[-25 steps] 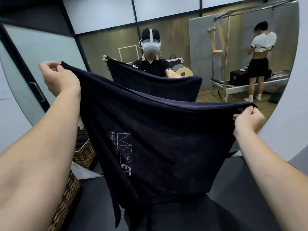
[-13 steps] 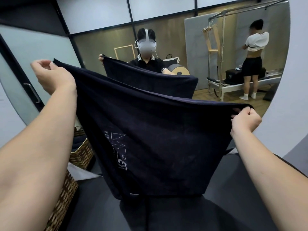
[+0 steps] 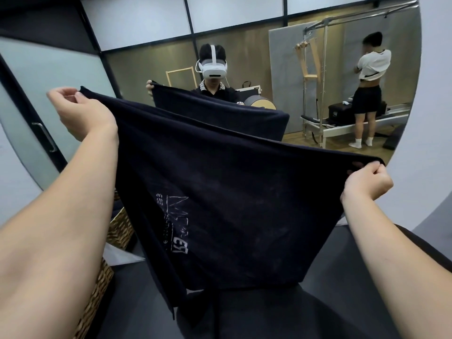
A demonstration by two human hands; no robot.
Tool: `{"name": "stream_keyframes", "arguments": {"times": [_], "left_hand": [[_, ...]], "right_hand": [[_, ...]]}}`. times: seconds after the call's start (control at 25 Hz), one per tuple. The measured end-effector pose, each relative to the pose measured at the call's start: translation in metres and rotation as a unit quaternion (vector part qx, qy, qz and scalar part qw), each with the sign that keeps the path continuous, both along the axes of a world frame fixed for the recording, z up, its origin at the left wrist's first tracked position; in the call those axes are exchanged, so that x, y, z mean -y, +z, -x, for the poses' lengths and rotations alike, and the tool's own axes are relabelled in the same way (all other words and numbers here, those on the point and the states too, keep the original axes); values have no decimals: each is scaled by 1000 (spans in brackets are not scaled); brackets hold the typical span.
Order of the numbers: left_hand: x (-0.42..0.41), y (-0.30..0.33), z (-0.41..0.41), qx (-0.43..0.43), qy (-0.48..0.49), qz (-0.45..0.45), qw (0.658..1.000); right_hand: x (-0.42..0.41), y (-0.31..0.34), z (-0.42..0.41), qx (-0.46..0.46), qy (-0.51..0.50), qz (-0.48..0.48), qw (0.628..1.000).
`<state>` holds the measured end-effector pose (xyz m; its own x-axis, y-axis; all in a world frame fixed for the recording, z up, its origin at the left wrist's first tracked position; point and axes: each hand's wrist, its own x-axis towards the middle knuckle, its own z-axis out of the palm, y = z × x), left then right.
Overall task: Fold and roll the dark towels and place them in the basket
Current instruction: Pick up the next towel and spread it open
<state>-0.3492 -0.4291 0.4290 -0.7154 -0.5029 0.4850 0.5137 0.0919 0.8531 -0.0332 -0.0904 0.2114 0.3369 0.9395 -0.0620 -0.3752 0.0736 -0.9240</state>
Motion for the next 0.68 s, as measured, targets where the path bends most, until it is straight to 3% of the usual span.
{"name": "stream_keyframes", "arguments": {"times": [0.16, 0.36, 0.52, 0.68], "left_hand": [[8, 6, -2, -43, 41, -24, 998], [19, 14, 23, -105, 50, -79, 990], [18, -8, 67, -71, 21, -119, 990], [-13, -67, 109, 15, 22, -77, 997]], "right_hand": [[-6, 17, -7, -76, -60, -68, 993], [-4, 60, -19, -89, -139, -151, 975], [-3, 79, -10, -91, -109, -181, 973], [-47, 51, 33, -42, -34, -132, 990]]}}
